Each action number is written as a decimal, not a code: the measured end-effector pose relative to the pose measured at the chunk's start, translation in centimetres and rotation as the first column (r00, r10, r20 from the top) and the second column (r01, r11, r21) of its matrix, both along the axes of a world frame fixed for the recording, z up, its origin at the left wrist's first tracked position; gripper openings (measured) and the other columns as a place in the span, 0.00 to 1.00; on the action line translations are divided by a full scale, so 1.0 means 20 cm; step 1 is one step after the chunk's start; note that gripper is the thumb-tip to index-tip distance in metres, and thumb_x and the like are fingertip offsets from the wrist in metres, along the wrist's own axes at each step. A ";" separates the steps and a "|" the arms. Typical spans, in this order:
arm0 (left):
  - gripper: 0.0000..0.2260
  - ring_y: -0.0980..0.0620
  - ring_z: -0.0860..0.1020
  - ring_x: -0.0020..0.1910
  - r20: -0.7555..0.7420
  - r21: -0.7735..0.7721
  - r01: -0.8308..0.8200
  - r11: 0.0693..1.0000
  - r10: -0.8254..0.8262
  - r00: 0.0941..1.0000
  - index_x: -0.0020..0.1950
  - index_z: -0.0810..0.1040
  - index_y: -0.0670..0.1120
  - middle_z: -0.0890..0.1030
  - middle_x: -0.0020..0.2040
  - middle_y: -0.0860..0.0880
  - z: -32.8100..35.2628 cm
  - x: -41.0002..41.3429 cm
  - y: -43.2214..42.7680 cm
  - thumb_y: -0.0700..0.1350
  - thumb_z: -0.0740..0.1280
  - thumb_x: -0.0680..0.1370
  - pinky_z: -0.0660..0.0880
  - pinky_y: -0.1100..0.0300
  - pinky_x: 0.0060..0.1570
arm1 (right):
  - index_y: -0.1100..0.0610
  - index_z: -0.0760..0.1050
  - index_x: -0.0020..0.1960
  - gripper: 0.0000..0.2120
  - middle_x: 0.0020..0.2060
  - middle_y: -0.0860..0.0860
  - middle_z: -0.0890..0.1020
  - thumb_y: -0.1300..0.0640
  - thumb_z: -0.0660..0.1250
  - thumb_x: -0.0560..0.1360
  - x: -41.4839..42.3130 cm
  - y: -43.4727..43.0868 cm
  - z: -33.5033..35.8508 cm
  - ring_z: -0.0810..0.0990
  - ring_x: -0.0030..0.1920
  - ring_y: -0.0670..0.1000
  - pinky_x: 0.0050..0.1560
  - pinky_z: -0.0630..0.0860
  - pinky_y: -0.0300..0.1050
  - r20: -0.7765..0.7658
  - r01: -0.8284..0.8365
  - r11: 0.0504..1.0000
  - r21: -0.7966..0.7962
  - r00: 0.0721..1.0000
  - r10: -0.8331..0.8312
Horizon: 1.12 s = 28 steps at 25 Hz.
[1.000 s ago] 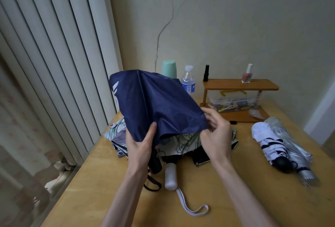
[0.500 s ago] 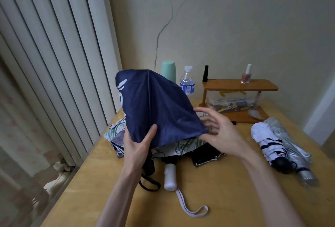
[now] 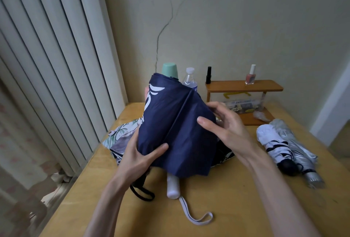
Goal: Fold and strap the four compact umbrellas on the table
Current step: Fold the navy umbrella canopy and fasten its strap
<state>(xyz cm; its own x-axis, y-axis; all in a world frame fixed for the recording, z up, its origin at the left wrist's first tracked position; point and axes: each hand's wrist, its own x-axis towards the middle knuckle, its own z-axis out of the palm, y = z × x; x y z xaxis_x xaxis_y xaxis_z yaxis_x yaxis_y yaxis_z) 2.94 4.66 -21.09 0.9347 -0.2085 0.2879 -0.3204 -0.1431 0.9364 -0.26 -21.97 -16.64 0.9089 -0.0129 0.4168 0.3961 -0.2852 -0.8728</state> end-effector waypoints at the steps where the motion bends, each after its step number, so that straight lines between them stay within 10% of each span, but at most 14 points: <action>1: 0.30 0.72 0.78 0.61 0.003 0.016 0.006 1.000 -0.006 1.000 0.66 0.72 0.63 0.79 0.58 0.76 0.00 0.00 0.00 0.51 0.80 0.68 0.74 0.74 0.59 | 0.47 0.80 0.65 0.21 0.65 0.49 0.79 0.42 0.76 0.75 0.00 0.00 0.01 0.78 0.69 0.49 0.71 0.75 0.58 0.002 -0.015 1.000 0.020 1.000 0.015; 11: 0.30 0.66 0.79 0.63 0.001 -0.025 -0.022 0.999 0.022 1.000 0.68 0.75 0.59 0.82 0.60 0.70 0.00 0.01 0.04 0.50 0.80 0.68 0.76 0.65 0.64 | 0.51 0.83 0.42 0.21 0.45 0.46 0.85 0.33 0.75 0.70 -0.10 -0.17 0.10 0.83 0.52 0.49 0.56 0.79 0.55 -0.044 0.101 0.958 -0.269 0.992 -0.117; 16: 0.34 0.65 0.80 0.63 -0.028 -0.008 -0.001 1.000 0.000 1.000 0.69 0.73 0.62 0.81 0.61 0.71 -0.01 0.02 0.06 0.58 0.85 0.67 0.76 0.55 0.67 | 0.60 0.83 0.50 0.09 0.56 0.54 0.84 0.54 0.76 0.76 -0.13 -0.20 0.09 0.84 0.59 0.53 0.63 0.81 0.48 -0.068 -0.129 0.991 -0.031 0.990 0.126; 19: 0.34 0.64 0.79 0.64 -0.030 -0.019 -0.004 1.000 0.004 1.000 0.67 0.73 0.64 0.81 0.60 0.71 -0.02 0.03 0.07 0.59 0.84 0.66 0.76 0.54 0.68 | 0.58 0.86 0.58 0.12 0.59 0.48 0.86 0.54 0.72 0.79 -0.11 -0.19 0.05 0.84 0.62 0.49 0.64 0.79 0.45 -0.147 -0.197 0.969 -0.147 0.973 0.175; 28: 0.40 0.60 0.79 0.67 -0.042 -0.060 -0.012 0.998 0.009 0.999 0.74 0.73 0.57 0.80 0.68 0.63 -0.01 0.02 0.06 0.60 0.84 0.66 0.76 0.47 0.71 | 0.56 0.84 0.41 0.05 0.45 0.54 0.89 0.58 0.79 0.69 -0.11 -0.22 0.06 0.88 0.49 0.52 0.50 0.82 0.40 -0.140 -0.104 0.994 0.043 0.984 0.109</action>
<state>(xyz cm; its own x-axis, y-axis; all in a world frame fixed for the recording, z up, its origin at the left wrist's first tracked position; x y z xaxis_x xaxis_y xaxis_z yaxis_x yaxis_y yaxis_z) 3.30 5.87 -21.29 0.9481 -0.1822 0.2607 -0.2800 -0.0893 0.9558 -2.52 -26.47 -15.46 0.9559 0.0745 0.2842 0.2937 -0.2165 -0.9310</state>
